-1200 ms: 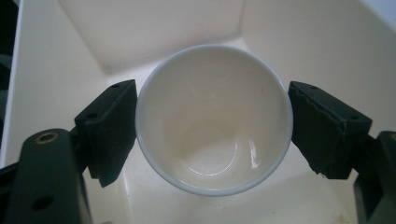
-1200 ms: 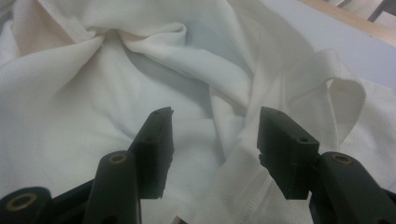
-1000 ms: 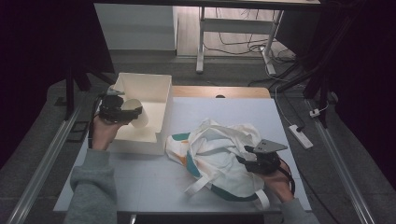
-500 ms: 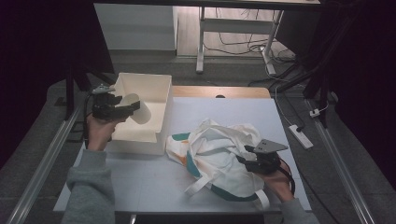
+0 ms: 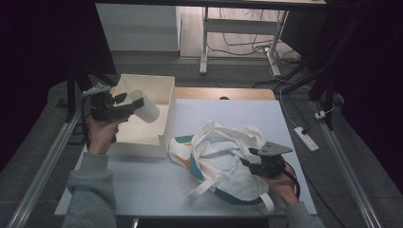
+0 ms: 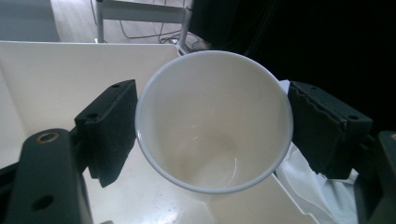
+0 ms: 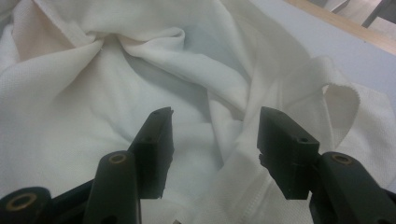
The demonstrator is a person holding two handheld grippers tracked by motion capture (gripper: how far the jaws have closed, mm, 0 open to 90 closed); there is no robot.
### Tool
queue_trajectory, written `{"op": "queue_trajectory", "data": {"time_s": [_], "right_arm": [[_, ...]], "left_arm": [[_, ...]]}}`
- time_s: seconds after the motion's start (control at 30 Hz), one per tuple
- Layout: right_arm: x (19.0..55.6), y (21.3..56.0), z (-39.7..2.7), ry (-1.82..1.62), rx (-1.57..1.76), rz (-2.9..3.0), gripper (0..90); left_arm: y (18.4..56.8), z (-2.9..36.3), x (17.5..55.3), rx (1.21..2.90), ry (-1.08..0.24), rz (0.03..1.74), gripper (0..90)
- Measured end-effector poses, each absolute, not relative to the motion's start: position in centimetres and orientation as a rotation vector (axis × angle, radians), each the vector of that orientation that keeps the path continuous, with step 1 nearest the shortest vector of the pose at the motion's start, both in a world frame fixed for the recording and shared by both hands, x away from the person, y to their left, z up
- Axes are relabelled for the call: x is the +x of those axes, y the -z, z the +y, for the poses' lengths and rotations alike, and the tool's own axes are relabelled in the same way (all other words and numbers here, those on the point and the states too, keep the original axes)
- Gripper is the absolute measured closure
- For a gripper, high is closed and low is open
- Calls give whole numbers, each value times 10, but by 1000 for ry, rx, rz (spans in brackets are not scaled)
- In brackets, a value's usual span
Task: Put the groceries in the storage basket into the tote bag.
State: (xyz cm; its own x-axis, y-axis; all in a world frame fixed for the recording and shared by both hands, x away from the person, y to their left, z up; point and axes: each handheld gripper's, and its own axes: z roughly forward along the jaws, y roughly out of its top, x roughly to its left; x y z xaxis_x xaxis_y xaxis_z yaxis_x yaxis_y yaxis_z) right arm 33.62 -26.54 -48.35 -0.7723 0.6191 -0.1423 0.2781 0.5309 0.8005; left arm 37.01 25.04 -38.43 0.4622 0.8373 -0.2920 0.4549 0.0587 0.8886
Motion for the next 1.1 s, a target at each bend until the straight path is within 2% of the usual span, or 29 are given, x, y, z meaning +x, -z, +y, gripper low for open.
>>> {"op": "queue_trajectory", "data": {"time_s": [0.37,0.83,1.1], "right_arm": [[336,484,-265,-1123,737,2359,458],[335,481,-262,-1146,724,2334,451],[331,470,-255,-1229,713,2283,385]], "left_arm": [[374,237,361,1557,-404,1078,202],[360,196,349,1615,-361,931,202],[359,171,347,1671,-320,863,202]]}}
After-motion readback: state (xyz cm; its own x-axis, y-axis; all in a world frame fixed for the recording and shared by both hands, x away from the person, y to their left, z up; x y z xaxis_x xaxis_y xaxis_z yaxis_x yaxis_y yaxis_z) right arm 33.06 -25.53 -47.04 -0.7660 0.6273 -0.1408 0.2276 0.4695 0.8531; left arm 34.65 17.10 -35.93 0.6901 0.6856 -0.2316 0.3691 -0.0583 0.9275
